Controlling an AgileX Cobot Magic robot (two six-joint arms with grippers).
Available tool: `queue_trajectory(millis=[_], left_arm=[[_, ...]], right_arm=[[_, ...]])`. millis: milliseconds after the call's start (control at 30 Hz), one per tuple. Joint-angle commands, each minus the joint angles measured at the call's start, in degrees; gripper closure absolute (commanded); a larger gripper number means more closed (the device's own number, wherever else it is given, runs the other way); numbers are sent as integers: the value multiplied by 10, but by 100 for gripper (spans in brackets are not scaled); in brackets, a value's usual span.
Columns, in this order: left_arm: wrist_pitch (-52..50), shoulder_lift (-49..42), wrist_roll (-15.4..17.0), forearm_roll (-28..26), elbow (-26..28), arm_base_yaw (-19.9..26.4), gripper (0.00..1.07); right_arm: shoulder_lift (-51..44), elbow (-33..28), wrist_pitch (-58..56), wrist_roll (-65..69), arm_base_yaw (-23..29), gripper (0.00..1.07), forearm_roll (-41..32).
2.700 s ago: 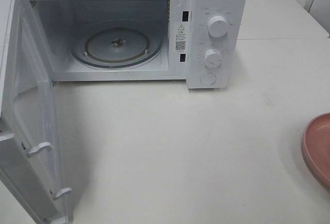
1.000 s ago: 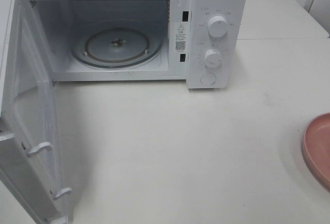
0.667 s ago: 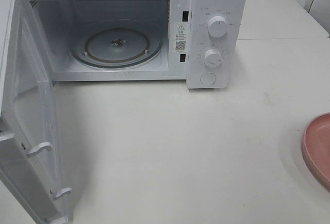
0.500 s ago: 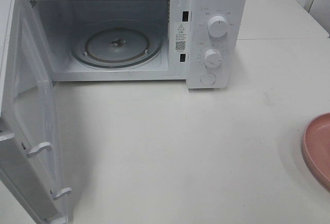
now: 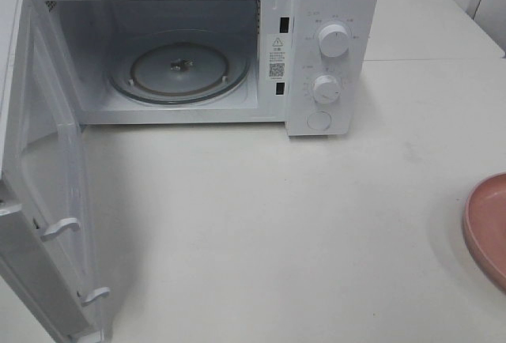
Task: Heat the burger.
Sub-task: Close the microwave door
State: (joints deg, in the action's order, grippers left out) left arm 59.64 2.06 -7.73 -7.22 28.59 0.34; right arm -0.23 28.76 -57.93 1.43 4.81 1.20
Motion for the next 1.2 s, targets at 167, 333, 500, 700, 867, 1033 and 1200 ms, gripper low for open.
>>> queue_trajectory(millis=[167,333,500,700,867,1033,1200], left_arm=[[-2,-1,1,-4,-1,2,23],[-8,-1,1,-11,8,2,25],[-48,-1,1,2,23,2,43],[-105,11,1,25,23,2,83],[-163,72,1,54,22,2,107],[-242,140,1,64,7,-3,107],[-379,190,1,50,-44,-8,107]], right_arm=[[-15,-1,6,-6,-3,32,3],[-15,-1,6,-6,-3,32,3],[-15,-1,6,-6,-3,32,3],[-15,-1,6,-6,-3,32,3],[-15,-1,6,-6,-3,32,3],[-15,-1,6,-6,-3,32,3],[-15,-1,6,-6,-3,32,3]])
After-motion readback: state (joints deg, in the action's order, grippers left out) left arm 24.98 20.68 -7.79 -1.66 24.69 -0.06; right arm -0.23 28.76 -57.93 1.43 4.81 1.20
